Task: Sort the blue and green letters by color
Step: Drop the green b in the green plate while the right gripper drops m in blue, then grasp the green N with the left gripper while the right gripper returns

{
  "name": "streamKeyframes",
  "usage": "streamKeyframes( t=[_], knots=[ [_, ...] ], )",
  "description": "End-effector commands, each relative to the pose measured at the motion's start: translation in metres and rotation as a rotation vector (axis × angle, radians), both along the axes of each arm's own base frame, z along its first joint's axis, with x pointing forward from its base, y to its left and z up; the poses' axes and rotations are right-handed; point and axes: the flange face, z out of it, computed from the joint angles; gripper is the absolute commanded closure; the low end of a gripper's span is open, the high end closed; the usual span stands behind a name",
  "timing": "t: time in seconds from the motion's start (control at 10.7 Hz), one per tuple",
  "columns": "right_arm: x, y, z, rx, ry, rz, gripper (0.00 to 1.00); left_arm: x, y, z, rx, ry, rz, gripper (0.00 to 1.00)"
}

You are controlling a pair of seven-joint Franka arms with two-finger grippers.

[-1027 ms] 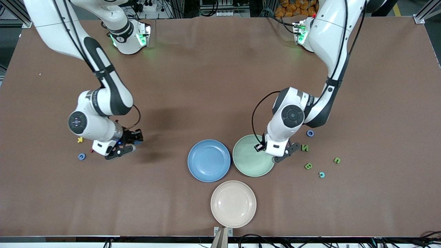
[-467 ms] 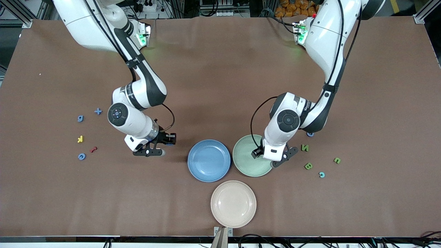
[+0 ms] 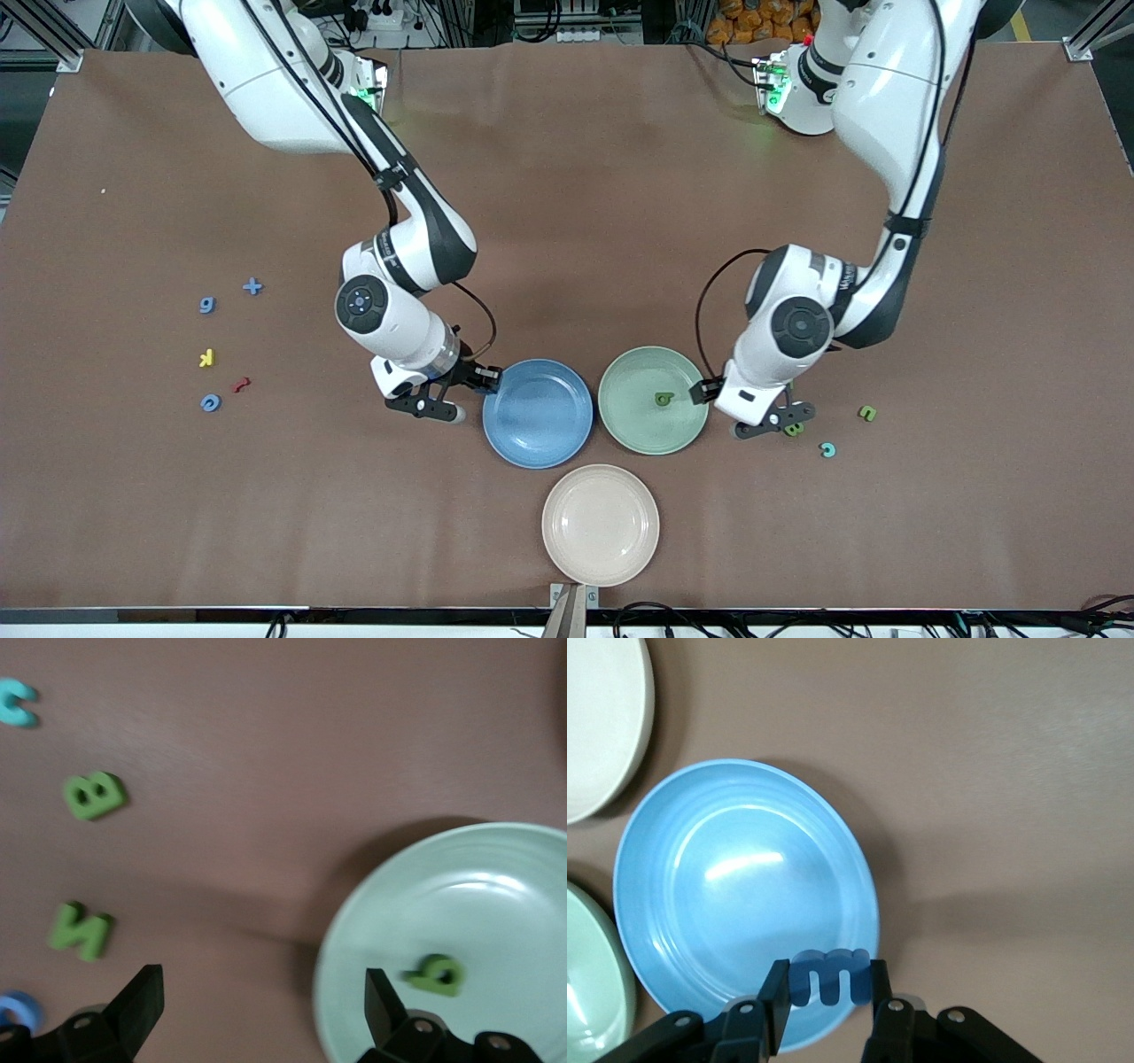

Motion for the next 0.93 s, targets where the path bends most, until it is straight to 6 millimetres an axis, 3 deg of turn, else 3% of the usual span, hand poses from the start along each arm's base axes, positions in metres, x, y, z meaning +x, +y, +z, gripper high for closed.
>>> streamKeyframes(
  t=[0.0, 0.09, 0.19, 0.28, 0.37, 0.56, 0.84],
  knots=[
    [0.008, 0.024, -0.009, 0.035, -0.008, -0.096, 1.00, -0.016, 0.057, 0.013, 0.018, 0.028, -0.218, 0.00],
    [0.006, 0.029, -0.009, 0.038, -0.011, -0.099, 1.00, -0.018, 0.074, 0.011, 0.003, 0.030, -0.266, 0.00],
    [0.004, 0.034, -0.008, 0.041, -0.013, -0.106, 0.44, -0.023, 0.088, 0.005, -0.015, 0.009, -0.300, 0.00],
    [0.004, 0.035, -0.008, 0.044, -0.011, -0.122, 0.09, -0.032, 0.099, -0.005, -0.028, -0.039, -0.310, 0.00],
    [0.003, 0.035, -0.007, 0.044, -0.009, -0.125, 0.00, -0.045, 0.106, -0.019, -0.035, -0.088, -0.314, 0.00],
    [0.007, 0.026, -0.006, 0.029, -0.016, -0.107, 0.00, -0.056, 0.114, -0.034, -0.038, -0.111, -0.329, 0.00],
    [0.004, -0.004, -0.017, -0.022, -0.011, 0.014, 0.00, -0.069, 0.121, -0.048, -0.036, -0.102, -0.361, 0.00]
  ],
)
